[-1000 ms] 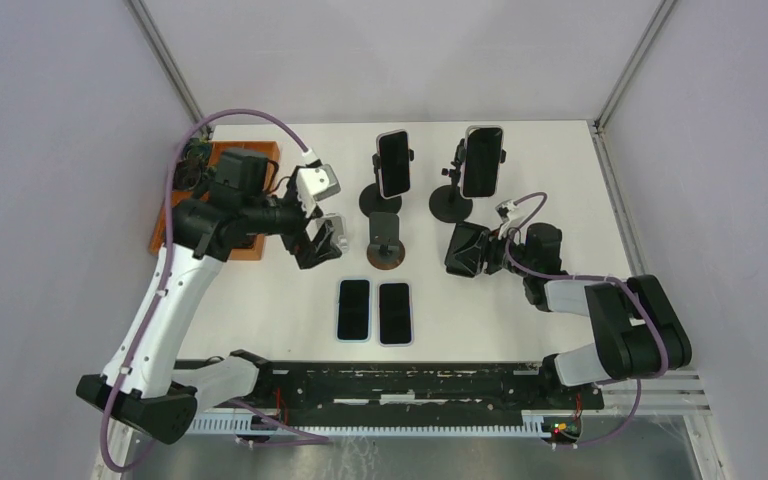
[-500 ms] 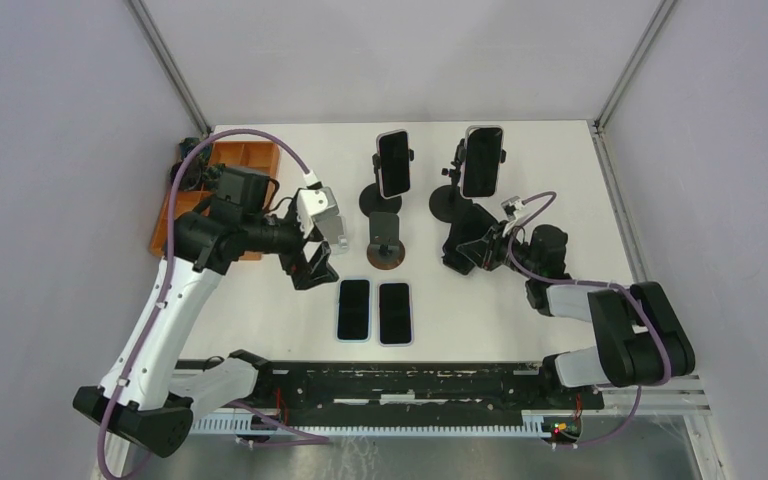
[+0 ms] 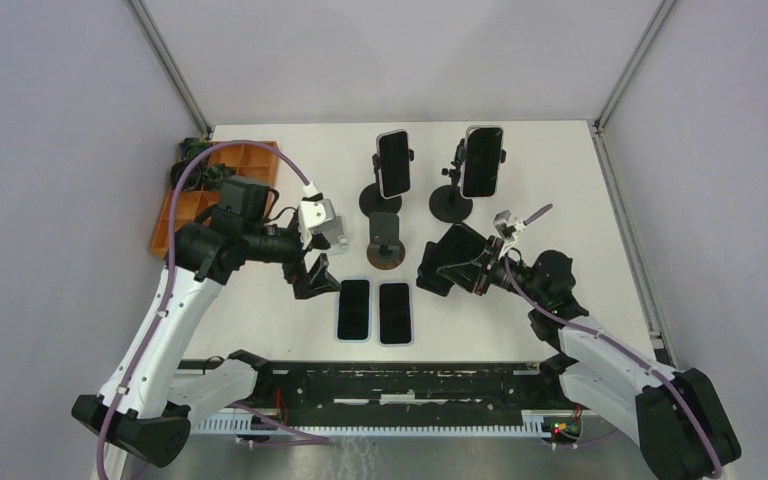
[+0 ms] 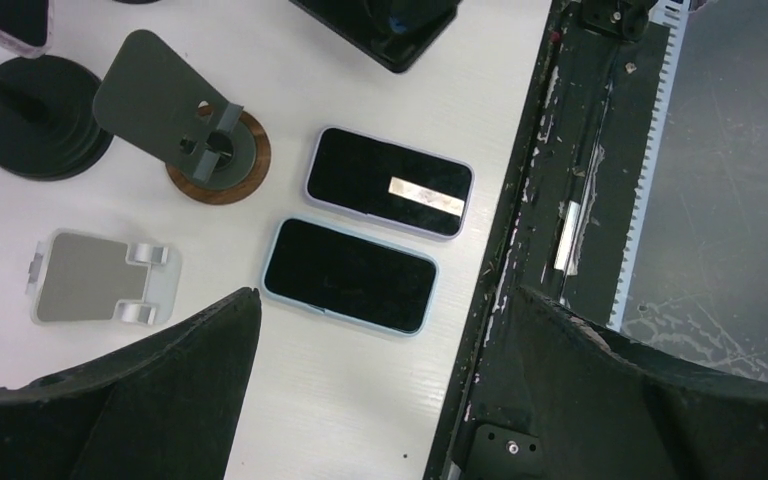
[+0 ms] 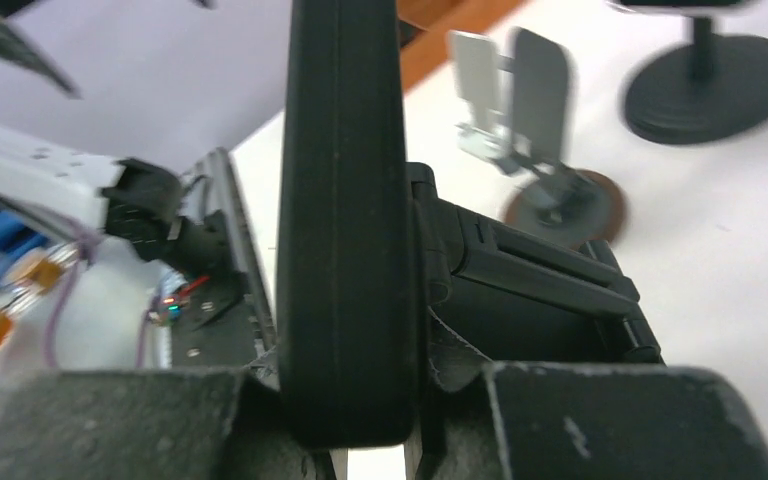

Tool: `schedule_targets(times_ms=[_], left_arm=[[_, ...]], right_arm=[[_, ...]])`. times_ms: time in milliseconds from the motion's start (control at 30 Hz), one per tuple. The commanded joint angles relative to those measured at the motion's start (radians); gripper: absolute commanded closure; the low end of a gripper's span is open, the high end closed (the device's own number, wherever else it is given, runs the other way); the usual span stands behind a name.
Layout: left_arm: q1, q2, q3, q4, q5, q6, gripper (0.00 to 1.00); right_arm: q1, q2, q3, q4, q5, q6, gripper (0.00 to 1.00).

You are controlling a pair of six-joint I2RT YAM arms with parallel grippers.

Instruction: Remove the phone from the phone stand

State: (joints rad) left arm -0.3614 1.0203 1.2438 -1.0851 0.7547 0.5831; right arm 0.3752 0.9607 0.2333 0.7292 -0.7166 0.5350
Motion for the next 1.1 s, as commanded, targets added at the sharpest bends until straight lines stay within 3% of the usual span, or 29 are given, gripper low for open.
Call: schedule_targets(times_ms=[0, 100, 267, 600, 1067], left_arm=[[-0.003, -0.035, -0.03, 0.084, 0.093, 0.047, 0.0], [-0.004, -0.042, -0.037, 0.122, 0.116, 0.05, 0.0], [-0.03, -0.027, -0.022, 0.168, 0.131, 0.053, 0.0], [-0.195, -0.02, -0.009, 0.169, 0.066, 0.126, 0.0], [-0.28, -0.037, -0.008, 0.223, 0.038, 0.098, 0.07]], right_arm=[[0.094, -0.111, 0.032, 0.104, -0.056, 0.108, 1.0], [0.153, -0.135, 0.042, 0.169, -0.064, 0.181, 1.0], [0.261, -0.088, 0.059, 0.417, -0.066, 0.342, 1.0], [0.432, 0.109, 0.204, 0.679, -0.071, 0.456, 1.0], [0.512, 0.237, 0.293, 0.758, -0.075, 0.479, 1.0]])
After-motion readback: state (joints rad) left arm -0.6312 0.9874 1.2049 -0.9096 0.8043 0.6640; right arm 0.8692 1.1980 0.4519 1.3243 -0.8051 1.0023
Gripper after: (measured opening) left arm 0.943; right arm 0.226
